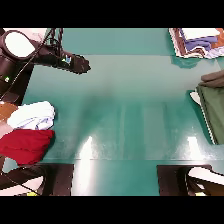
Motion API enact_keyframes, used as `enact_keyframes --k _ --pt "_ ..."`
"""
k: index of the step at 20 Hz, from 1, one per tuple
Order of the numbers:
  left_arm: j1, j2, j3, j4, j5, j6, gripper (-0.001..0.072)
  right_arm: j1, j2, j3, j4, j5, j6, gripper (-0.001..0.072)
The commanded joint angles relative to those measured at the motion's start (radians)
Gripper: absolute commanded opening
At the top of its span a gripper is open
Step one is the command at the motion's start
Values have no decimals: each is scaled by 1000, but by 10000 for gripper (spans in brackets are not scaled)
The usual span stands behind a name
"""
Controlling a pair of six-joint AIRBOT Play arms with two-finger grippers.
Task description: Fold the shirts.
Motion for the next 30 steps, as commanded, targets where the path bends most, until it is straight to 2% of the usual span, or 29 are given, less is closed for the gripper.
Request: enact_keyframes --k 1,5,9,10,11,12,13,16,19,22,25,26,27,28,30 --pt "0 0 1 2 -18 2 32 -64 99 -153 -82 24 0 16" --pt "0 0 1 3 -19 10 32 -117 212 -319 -378 54 1 17" --pt "0 0 1 3 -33 36 32 -162 266 -464 -525 86 2 28" --pt "0 0 1 3 -35 35 33 -174 273 -492 -543 90 4 145" --pt "0 0 1 3 -38 35 32 -186 276 -515 -566 92 21 318" --pt "0 0 1 3 -38 35 32 -197 277 -529 -587 104 40 420" --pt "0 0 1 3 -38 35 33 -208 277 -536 -589 111 56 455" --pt "0 0 1 3 -37 35 33 -211 277 -505 -527 116 89 454" --pt "0 0 1 3 -31 35 33 -146 277 -462 -280 132 111 452" --pt "0 0 1 2 -72 34 33 26 277 -457 -69 128 109 450" --pt "0 0 1 2 -47 34 33 246 277 -457 -51 117 109 435" --pt "0 0 1 2 -31 34 33 313 277 -457 -51 111 109 335" --pt "0 0 1 2 -14 34 33 379 277 -457 -52 103 103 130" --pt "0 0 1 2 3 34 33 438 277 -457 -53 94 95 18" --pt "0 0 1 2 32 34 33 525 277 -457 -53 82 94 18"
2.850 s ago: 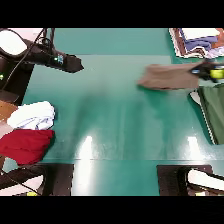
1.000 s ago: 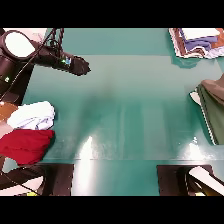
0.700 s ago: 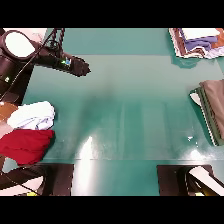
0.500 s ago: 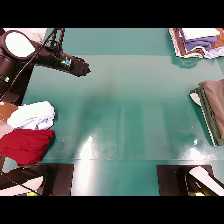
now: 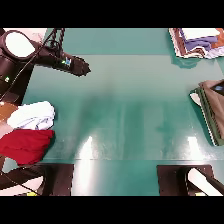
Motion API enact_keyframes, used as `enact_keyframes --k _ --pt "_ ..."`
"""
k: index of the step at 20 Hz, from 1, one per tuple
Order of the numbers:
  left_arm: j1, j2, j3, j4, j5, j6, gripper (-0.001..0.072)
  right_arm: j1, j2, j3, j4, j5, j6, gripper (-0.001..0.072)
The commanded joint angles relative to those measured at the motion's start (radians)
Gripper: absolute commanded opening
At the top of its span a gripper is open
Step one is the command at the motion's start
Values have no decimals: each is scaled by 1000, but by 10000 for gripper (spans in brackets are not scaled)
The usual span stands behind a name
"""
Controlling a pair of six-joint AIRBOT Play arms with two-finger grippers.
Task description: Fold the shirts.
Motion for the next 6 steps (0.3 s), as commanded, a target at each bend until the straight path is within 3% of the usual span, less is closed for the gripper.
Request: enact_keyframes --k 1,6 --pt "0 0 1 0 56 0 33 175 1 1 25 -26 -9 18" --pt "0 0 1 0 117 0 33 222 1 1 26 -22 -9 18"
